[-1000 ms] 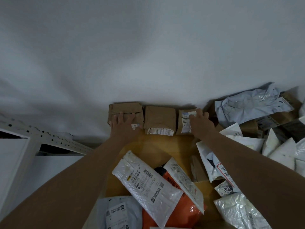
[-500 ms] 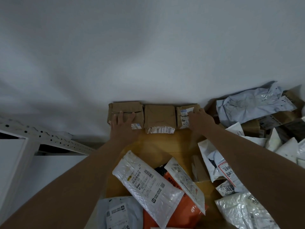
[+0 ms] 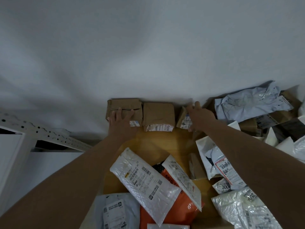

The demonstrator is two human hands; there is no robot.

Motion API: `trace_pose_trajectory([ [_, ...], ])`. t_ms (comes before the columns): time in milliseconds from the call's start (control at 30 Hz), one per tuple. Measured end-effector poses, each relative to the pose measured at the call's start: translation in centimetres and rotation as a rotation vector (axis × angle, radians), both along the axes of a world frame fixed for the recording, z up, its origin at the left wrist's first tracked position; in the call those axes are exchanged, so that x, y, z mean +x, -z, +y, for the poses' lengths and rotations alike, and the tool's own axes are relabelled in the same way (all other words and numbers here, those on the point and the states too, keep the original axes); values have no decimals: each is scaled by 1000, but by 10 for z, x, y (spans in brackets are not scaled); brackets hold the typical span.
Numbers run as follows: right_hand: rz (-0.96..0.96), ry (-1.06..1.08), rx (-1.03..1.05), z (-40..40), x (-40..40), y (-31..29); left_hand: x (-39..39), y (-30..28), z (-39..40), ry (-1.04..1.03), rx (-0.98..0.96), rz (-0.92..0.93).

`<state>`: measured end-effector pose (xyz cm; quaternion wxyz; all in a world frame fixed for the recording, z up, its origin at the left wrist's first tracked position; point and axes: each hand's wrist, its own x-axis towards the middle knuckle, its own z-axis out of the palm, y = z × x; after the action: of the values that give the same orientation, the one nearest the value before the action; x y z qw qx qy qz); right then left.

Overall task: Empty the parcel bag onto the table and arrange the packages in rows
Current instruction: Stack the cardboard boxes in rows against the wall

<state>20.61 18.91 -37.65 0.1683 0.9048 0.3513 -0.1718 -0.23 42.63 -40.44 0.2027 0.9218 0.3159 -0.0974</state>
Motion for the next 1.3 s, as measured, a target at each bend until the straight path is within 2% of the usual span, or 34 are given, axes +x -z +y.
trace_pose_trajectory([
  [100,-66,-39,113,6,-5,7,0,-1,-1,1,16,-17],
  [233,-82,-91,150,3,-9,23,-2,0,-1,14,40,-22],
  [367,42,-82,189,12,-7,20,-1,0,-2,20,53,-31],
  [433,167,-56,206,11,-10,0,1,-2,-3,15,35,-51],
  [500,262,32,239,2,-8,-16,3,-2,-5,1,15,-63],
  [600,131,134,245,-20,2,-33,4,-3,-10,-71,38,-87],
  [700,-33,250,123,-51,1,-48,8,-14,-28,-82,94,-158],
  [800,51,499,-4,-77,-12,-51,12,-31,-61,-94,41,-285],
  [900,263,630,116,-93,-31,-50,14,-40,-97,4,12,-353],
  [1000,232,640,166,-106,-56,-54,10,-40,-130,138,-124,-327],
  [1067,209,605,284,-117,-69,-51,6,-38,-150,250,-213,-236],
  [1100,214,664,355,-120,-74,-53,5,-36,-157,301,-239,-173],
  [1167,210,716,484,-128,-84,-60,2,-39,-168,370,-268,-66],
  [1300,128,734,670,-146,-103,-72,0,-53,-192,499,-235,18],
])
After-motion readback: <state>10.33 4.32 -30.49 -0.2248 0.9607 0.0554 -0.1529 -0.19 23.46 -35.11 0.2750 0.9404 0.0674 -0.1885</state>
